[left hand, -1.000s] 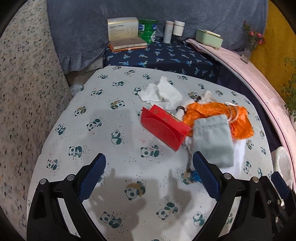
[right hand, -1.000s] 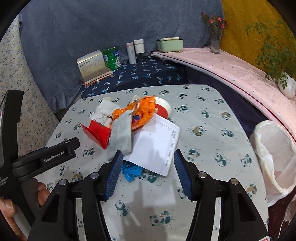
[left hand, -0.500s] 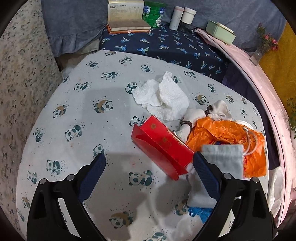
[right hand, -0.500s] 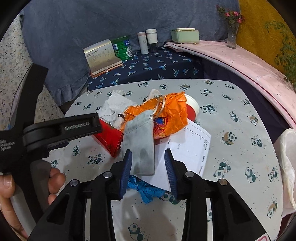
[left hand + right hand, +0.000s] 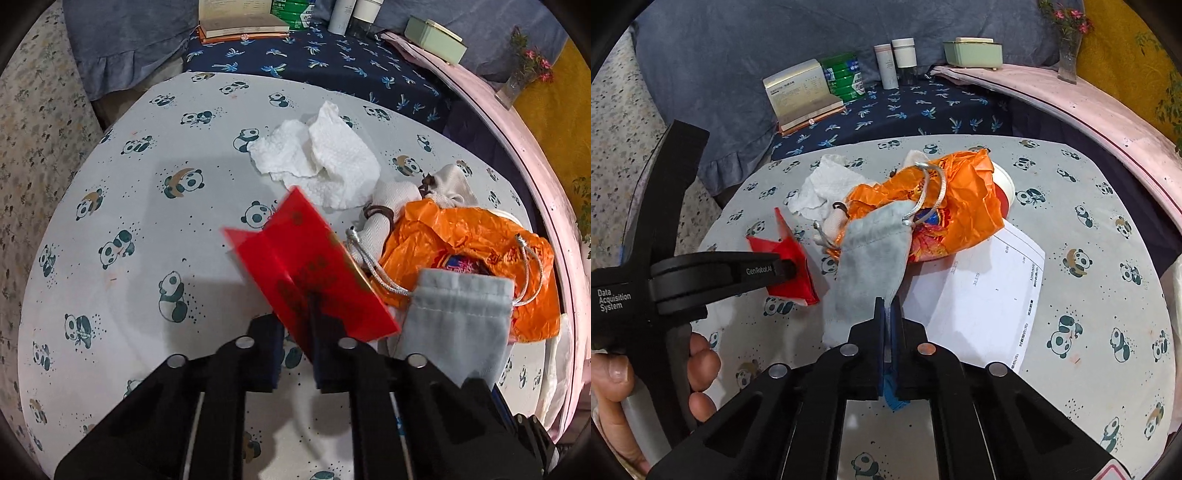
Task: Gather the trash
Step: 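Grasp the red paper box with the left tool while the right tool grasps the grey pouch, then carry the box and pouch to the bin while the left tool releases the box inside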
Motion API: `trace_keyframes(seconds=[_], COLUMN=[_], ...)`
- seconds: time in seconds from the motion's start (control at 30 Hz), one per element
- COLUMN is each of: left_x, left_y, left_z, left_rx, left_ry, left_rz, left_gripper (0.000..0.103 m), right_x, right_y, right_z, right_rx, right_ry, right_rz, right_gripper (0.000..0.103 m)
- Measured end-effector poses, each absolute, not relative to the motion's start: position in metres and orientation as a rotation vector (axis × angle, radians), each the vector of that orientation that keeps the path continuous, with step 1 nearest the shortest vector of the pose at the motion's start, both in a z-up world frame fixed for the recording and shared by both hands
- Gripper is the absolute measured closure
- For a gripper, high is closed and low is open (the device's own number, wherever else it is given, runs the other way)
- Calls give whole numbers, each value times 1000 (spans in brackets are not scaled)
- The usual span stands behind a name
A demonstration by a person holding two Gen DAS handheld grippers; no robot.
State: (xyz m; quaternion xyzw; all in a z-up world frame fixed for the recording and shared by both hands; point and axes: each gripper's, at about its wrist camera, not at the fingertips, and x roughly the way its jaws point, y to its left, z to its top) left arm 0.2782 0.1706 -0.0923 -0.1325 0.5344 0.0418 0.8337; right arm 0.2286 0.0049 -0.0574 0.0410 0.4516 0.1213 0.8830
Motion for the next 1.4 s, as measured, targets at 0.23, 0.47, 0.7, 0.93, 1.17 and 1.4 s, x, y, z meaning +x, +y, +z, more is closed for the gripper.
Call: trace_keyframes(seconds=[0.23, 0.47, 0.7, 0.93, 1.17, 1.4], left_x=[258, 232, 207, 182, 164, 153], left_y=[165, 140, 95, 31, -42, -118], left_z=[-67, -26, 7, 26, 31, 29], left_rx=[-270, -241, -189, -109, -24, 61], left_ry=[1073, 1006, 958, 930, 925, 935], left_rz=[79, 19, -59, -150, -260, -388], left_gripper=[100, 100, 100, 100, 100, 100], right_x=[207, 183, 153, 121, 91, 65], right_y=[1, -23, -68, -126, -194, -270], right_z=[-27, 11, 40, 53, 52, 45], right_rx=[103, 132, 174, 218, 273, 340], right_ry=[861, 772, 696, 650, 626, 604], right_rz=[280, 246, 162, 63, -56, -190], right_gripper=[101, 101, 101, 101, 101, 101])
